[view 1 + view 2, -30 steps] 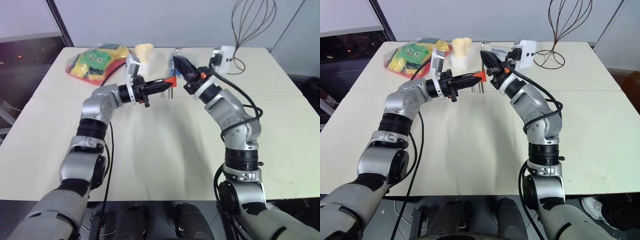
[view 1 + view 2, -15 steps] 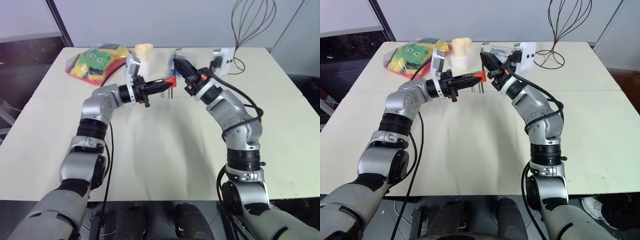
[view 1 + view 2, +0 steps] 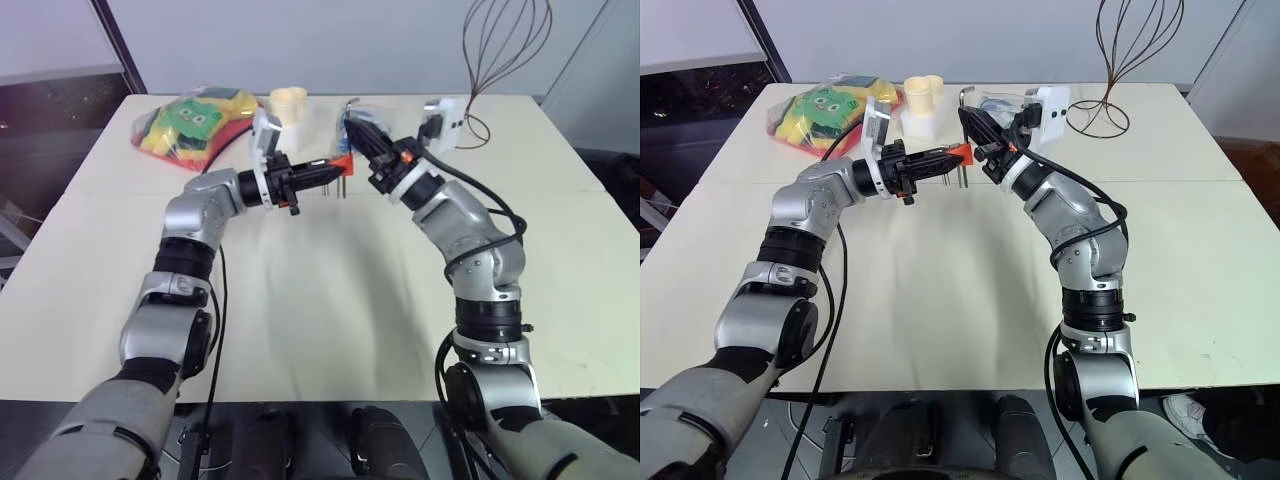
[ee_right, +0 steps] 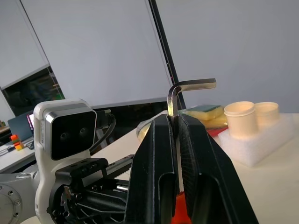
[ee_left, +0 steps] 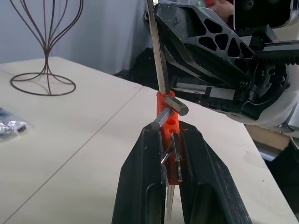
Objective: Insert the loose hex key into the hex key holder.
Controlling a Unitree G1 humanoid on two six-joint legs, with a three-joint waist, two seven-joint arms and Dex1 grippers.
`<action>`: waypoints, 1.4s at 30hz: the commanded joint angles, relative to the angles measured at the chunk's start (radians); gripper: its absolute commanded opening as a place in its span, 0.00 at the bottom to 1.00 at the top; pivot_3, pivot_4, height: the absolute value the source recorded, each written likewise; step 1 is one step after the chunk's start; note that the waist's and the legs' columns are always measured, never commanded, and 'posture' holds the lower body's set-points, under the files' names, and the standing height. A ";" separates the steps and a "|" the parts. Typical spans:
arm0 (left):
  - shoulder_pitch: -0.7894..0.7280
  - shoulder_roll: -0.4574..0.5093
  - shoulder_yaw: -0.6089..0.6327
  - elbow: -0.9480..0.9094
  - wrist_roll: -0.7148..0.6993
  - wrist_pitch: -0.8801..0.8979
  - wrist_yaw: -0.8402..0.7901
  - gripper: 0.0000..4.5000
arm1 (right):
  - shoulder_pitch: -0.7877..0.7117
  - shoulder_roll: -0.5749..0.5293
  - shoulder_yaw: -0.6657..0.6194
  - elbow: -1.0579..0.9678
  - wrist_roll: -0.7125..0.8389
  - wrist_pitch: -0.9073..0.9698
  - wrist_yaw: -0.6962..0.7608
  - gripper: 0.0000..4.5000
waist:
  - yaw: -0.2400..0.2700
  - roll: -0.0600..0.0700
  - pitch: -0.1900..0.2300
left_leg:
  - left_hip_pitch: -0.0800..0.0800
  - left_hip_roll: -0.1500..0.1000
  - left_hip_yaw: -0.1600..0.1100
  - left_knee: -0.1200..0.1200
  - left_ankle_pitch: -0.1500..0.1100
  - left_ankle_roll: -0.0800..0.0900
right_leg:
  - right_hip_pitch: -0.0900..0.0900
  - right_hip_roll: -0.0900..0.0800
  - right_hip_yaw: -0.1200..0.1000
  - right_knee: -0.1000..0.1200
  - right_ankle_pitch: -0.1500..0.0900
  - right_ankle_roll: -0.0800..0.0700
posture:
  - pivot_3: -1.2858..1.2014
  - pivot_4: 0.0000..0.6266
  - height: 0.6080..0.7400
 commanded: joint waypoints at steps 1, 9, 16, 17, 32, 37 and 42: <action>-0.018 0.003 0.034 -0.043 -0.016 -0.028 0.006 0.00 | 0.009 -0.003 0.006 -0.027 0.014 0.015 0.008 0.17 | 0.000 0.000 0.000 | 0.000 0.000 0.000 0.000 0.000 0.000 | 0.000 0.000 0.000 0.000 0.000 0.000 | 0.52 0.24 1.00; -0.017 0.000 0.038 -0.043 -0.012 -0.033 0.005 0.00 | 0.005 -0.008 -0.005 -0.030 0.008 0.013 0.004 0.99 | 0.000 0.000 0.000 | 0.000 0.000 0.000 0.000 0.000 0.000 | 0.000 0.000 0.000 0.000 0.000 0.000 | 0.52 0.24 1.00; -0.007 -0.001 0.033 -0.052 -0.011 -0.034 0.004 0.00 | 0.004 -0.016 -0.017 -0.027 -0.001 0.004 -0.010 0.99 | 0.000 0.000 0.000 | 0.000 0.000 0.000 0.000 0.000 0.000 | 0.000 0.000 0.000 0.000 0.000 0.000 | 0.52 0.24 1.00; -0.004 0.001 0.032 -0.057 -0.010 -0.034 0.003 0.00 | 0.005 -0.021 -0.023 -0.033 0.004 0.008 -0.009 0.99 | 0.000 0.000 0.000 | 0.000 0.000 0.000 0.000 0.000 0.000 | 0.000 0.000 0.000 0.000 0.000 0.000 | 0.52 0.24 1.00; 0.251 0.161 0.109 -0.274 -0.112 0.347 0.115 0.00 | 0.235 -0.623 0.100 -0.216 -0.190 -0.082 0.431 0.99 | -0.003 0.000 0.000 | 0.002 0.001 0.000 0.001 -0.001 0.002 | 0.001 0.001 0.001 -0.001 -0.001 0.001 | 0.52 0.24 1.00; 0.313 0.170 0.098 -0.183 -0.078 0.365 0.175 0.00 | 0.232 -0.604 0.134 -0.200 -0.229 -0.121 0.446 0.99 | 0.010 -0.001 0.000 | 0.002 0.001 0.000 0.002 -0.001 0.001 | 0.002 0.000 0.001 -0.001 -0.001 0.001 | 0.52 0.24 1.00; 0.306 0.157 0.075 -0.088 -0.040 0.318 0.179 0.27 | 0.219 -0.567 0.153 -0.173 -0.252 -0.146 0.447 1.00 | 0.022 -0.001 0.000 | 0.002 0.000 0.000 0.003 -0.001 0.001 | 0.003 0.000 0.001 -0.002 -0.001 0.001 | 0.52 0.24 1.00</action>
